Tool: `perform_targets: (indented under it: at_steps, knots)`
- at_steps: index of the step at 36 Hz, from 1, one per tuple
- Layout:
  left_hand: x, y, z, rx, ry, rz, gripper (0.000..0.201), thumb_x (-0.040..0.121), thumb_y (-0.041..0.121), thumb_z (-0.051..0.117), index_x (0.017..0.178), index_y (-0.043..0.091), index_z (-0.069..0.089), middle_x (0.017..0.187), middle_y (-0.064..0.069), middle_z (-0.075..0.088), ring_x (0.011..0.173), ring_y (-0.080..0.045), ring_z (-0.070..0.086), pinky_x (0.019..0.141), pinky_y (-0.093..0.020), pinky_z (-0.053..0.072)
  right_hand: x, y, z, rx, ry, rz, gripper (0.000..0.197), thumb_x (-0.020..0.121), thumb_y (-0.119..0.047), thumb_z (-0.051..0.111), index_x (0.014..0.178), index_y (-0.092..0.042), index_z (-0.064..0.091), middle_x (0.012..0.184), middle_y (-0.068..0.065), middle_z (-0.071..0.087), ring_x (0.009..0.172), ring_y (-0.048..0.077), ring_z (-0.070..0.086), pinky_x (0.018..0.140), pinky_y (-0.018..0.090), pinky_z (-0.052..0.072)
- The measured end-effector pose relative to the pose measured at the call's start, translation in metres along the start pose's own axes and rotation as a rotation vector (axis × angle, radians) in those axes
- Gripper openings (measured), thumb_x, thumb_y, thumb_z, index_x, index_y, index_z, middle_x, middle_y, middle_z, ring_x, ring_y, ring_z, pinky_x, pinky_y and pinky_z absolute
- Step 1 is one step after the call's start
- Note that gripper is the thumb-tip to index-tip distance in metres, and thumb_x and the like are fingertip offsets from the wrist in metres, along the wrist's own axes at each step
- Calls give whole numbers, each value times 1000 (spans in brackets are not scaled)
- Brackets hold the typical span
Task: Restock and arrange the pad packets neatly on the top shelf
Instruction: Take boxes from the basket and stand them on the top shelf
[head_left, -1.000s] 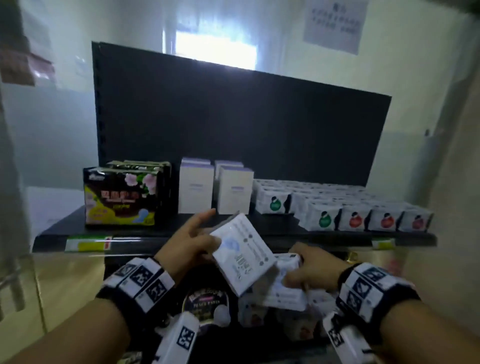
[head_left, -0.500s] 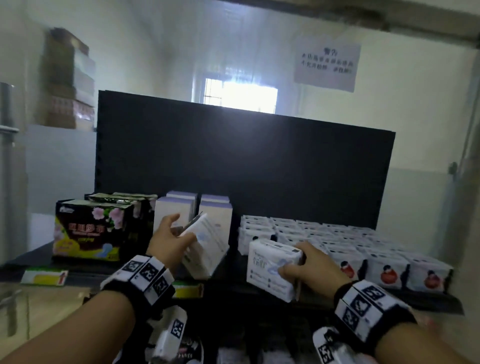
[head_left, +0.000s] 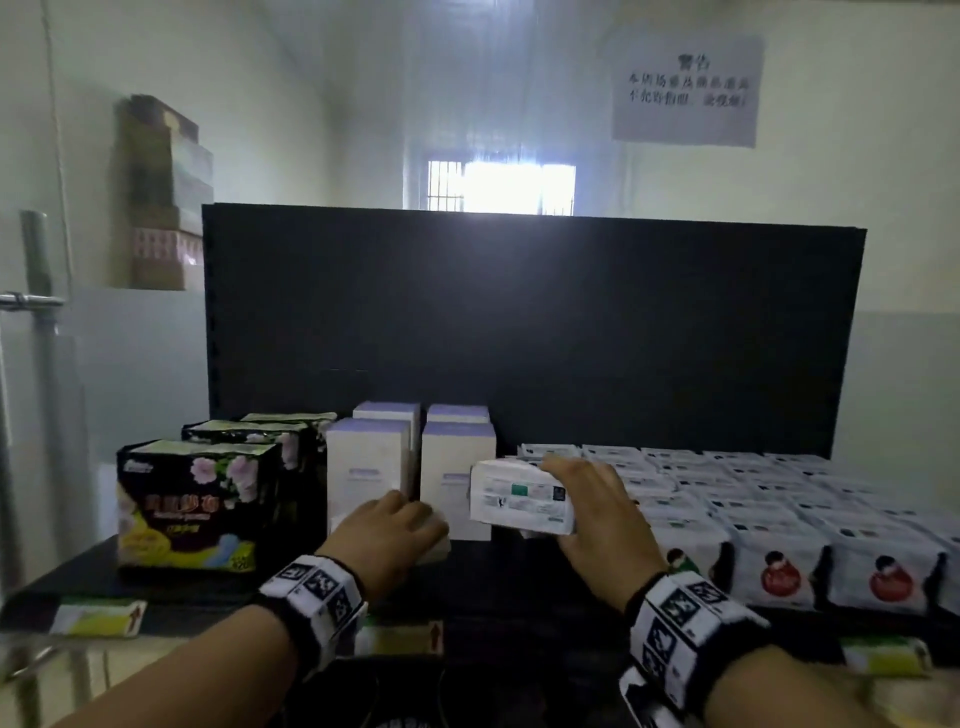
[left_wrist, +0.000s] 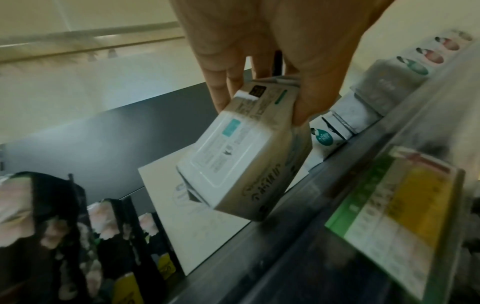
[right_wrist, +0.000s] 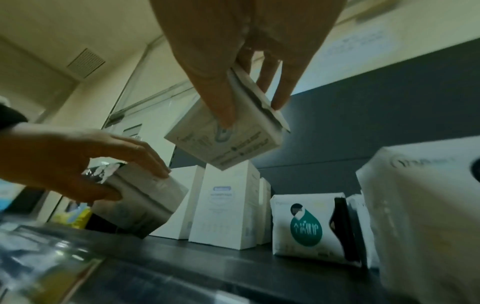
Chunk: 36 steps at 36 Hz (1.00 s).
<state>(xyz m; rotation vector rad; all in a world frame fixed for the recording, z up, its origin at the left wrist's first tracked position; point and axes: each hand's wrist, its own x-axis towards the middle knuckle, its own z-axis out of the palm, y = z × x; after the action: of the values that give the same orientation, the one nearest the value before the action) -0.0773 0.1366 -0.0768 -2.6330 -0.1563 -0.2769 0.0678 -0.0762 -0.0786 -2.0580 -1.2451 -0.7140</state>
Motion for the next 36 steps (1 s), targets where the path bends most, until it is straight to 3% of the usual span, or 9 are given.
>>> perform_targets:
  at_steps: [4, 9, 13, 16, 19, 23, 30, 33, 36]
  knots:
    - [10, -5, 17, -67, -68, 40, 60, 86, 22, 51, 142, 26, 30, 143, -2, 36, 125, -29, 35, 99, -41, 37, 14, -8, 2, -100, 119, -152, 73, 64, 8, 63, 129, -23, 52, 137, -6, 49, 128, 15, 43, 104, 35, 44]
    - [16, -4, 23, -242, -103, 32, 57, 83, 37, 59, 136, 24, 41, 135, -5, 45, 124, -29, 42, 102, -39, 35, 19, -16, 9, -182, 179, -102, 68, 70, 0, 44, 133, -25, 48, 144, -1, 45, 135, 21, 41, 104, 44, 45]
    - [23, -10, 11, -719, 122, -148, 35, 94, 38, 49, 125, 24, 55, 125, -3, 57, 115, -21, 54, 91, -26, 42, 17, -18, 20, -152, 245, -31, 74, 67, 7, 55, 132, -28, 43, 144, 1, 44, 132, 21, 43, 101, 45, 47]
    - [35, -18, -8, -1179, 234, -352, 40, 95, 45, 46, 103, 10, 63, 101, -11, 67, 92, -25, 63, 81, -33, 50, 21, -18, 21, -145, 279, -45, 81, 64, 12, 62, 130, -29, 41, 144, 2, 43, 130, 20, 42, 99, 45, 49]
    - [49, -20, -31, -1710, 101, -466, 64, 84, 66, 45, 106, 8, 61, 93, -11, 65, 78, -23, 62, 73, -38, 54, 31, -20, 19, -154, 354, -79, 71, 67, 2, 61, 129, -26, 41, 140, 8, 45, 126, 26, 46, 95, 46, 51]
    - [61, -15, -57, -1943, -34, -424, 84, 59, 86, 46, 107, 20, 64, 98, -11, 71, 85, -25, 69, 75, -37, 58, 48, -25, 16, -126, 449, -67, 76, 61, -2, 75, 124, -22, 39, 134, 14, 49, 123, 32, 49, 97, 48, 49]
    - [88, 10, -85, -2071, 241, -373, 51, 78, 56, 66, 110, 16, 68, 102, -12, 73, 91, -25, 71, 77, -39, 59, 66, -31, 6, -106, 417, -149, 50, 73, -33, 47, 120, -23, 34, 137, 20, 49, 130, 35, 44, 104, 46, 41]
    - [98, 16, -89, -2122, 344, -477, 57, 73, 45, 75, 116, 11, 60, 103, -15, 71, 87, -28, 72, 70, -42, 59, 67, -26, 4, -65, 370, -137, 56, 73, -26, 59, 122, -24, 33, 139, 18, 46, 131, 33, 43, 105, 44, 39]
    - [111, 17, -89, -2040, 467, -643, 75, 59, 42, 81, 118, 16, 44, 112, -15, 61, 94, -32, 67, 66, -48, 58, 63, -16, 1, -69, 255, -126, 64, 71, -17, 72, 130, -17, 48, 140, 16, 45, 131, 33, 43, 106, 47, 40]
